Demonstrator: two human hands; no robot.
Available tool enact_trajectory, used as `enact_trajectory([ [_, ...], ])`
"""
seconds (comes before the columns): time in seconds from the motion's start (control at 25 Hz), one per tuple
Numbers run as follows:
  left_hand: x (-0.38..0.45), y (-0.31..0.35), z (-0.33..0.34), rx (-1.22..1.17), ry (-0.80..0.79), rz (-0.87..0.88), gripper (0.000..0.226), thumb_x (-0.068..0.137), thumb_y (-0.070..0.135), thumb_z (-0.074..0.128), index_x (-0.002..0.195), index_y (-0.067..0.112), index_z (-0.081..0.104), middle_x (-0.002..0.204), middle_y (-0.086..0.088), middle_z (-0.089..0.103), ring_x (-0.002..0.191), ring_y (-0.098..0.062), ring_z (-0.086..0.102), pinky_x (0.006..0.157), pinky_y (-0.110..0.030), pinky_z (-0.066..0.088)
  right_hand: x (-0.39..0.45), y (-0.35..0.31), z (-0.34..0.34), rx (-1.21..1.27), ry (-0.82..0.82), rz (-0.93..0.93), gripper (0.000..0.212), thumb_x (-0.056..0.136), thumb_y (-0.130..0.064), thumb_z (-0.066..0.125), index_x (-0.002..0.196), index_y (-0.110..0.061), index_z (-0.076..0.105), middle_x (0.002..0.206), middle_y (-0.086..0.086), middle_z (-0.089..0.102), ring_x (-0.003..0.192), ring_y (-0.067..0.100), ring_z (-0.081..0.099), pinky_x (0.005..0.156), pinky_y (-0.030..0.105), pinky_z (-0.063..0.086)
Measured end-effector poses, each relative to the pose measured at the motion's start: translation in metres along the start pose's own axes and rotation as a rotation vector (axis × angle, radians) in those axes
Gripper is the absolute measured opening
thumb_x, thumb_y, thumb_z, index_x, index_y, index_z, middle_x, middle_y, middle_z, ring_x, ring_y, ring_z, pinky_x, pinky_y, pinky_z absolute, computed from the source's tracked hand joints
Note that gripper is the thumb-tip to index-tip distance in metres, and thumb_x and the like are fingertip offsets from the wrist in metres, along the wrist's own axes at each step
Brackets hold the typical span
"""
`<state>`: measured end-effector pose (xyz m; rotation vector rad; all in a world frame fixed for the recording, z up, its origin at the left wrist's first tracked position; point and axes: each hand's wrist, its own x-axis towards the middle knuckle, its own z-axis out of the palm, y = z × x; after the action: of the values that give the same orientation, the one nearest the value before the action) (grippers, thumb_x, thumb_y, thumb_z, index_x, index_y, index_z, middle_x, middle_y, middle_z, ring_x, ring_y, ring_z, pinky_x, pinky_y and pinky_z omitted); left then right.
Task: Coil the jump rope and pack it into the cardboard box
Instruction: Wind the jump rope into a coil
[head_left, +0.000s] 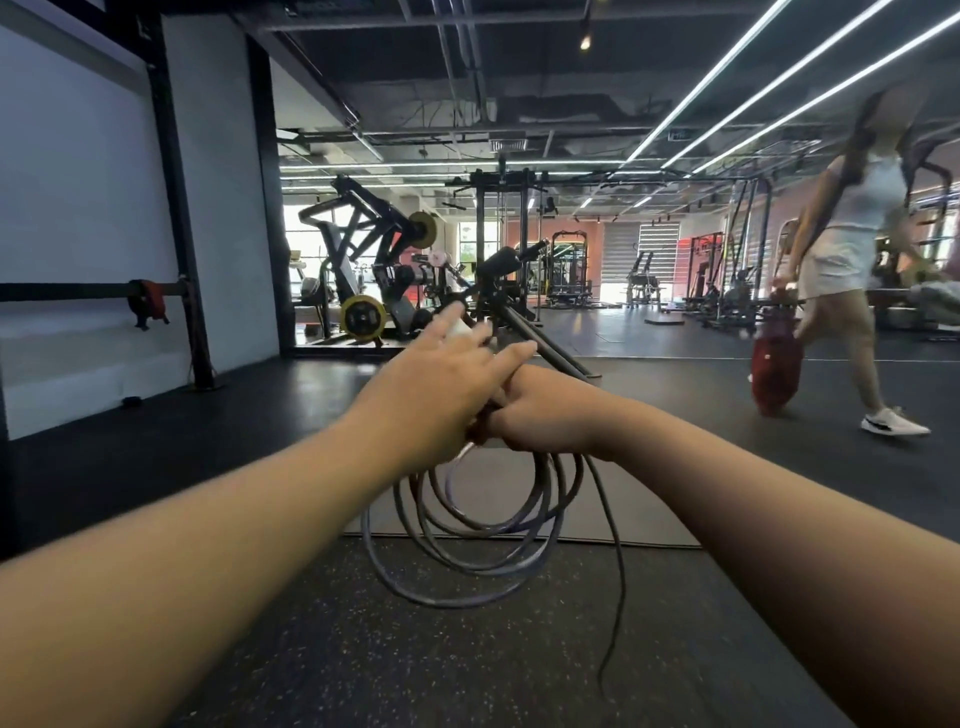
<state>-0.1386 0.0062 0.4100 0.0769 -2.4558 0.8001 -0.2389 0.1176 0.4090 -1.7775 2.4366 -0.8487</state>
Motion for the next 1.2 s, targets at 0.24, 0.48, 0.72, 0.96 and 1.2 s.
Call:
enact_trajectory([
  [0.24, -0.011, -0.008, 0.007, -0.239, -0.117, -0.105, 0.040, 0.094, 0.020, 0.057, 0.131, 0.026, 0.045, 0.095, -0.003, 0.068, 0.089, -0.027, 0.066, 0.067, -0.035, 0.048, -0.007, -0.004, -0.014, 0.001, -0.119, -0.001, 0.025, 0.090, -0.045, 0.071, 0.094, -0.021, 0.066, 0.084, 0.003, 0.070, 0.071, 0.016, 0.063, 0.067, 0.028, 0.049],
  [0.48, -0.036, -0.045, 0.015, -0.192, -0.089, -0.278, 0.022, 0.097, 0.011, 0.051, 0.110, 0.028, 0.059, 0.078, 0.005, 0.062, 0.063, -0.015, 0.058, 0.047, -0.027, 0.041, -0.027, 0.042, -0.056, 0.101, -0.163, 0.259, 0.072, 0.084, -0.080, 0.047, 0.071, -0.010, 0.062, 0.053, 0.009, 0.053, 0.046, 0.022, 0.050, 0.054, 0.027, 0.048],
  [0.72, -0.045, -0.082, 0.022, -1.027, 0.343, -1.070, 0.013, 0.103, 0.021, 0.056, 0.100, 0.015, 0.067, 0.074, -0.001, 0.070, 0.070, -0.028, 0.072, 0.063, -0.038, 0.057, -0.044, 0.092, -0.043, 0.727, 0.218, 0.336, 0.037, 0.093, -0.044, 0.068, 0.076, -0.014, 0.055, 0.052, 0.002, 0.037, 0.046, 0.023, 0.051, 0.043, 0.025, 0.043],
  [0.96, 0.008, -0.038, 0.026, -1.561, 0.664, -1.548, 0.018, 0.105, 0.018, 0.048, 0.093, 0.012, 0.059, 0.072, -0.003, 0.056, 0.046, -0.021, 0.056, 0.030, -0.023, 0.045, -0.017, 0.057, 0.001, 1.010, 0.141, 0.355, 0.064, 0.102, -0.063, 0.038, 0.120, -0.010, 0.069, 0.099, 0.005, 0.081, 0.032, 0.007, 0.027, 0.033, 0.016, 0.016],
  [1.2, 0.039, 0.011, 0.002, -1.704, 1.060, -1.882, 0.034, 0.101, 0.016, 0.047, 0.067, 0.012, 0.049, 0.063, 0.003, 0.045, 0.059, -0.018, 0.053, 0.042, -0.013, 0.041, -0.008, 0.002, 0.016, 1.178, 0.229, -0.047, 0.108, 0.057, -0.097, 0.042, 0.128, -0.018, 0.063, 0.124, 0.007, 0.076, 0.034, 0.006, 0.026, 0.042, 0.027, 0.010],
])
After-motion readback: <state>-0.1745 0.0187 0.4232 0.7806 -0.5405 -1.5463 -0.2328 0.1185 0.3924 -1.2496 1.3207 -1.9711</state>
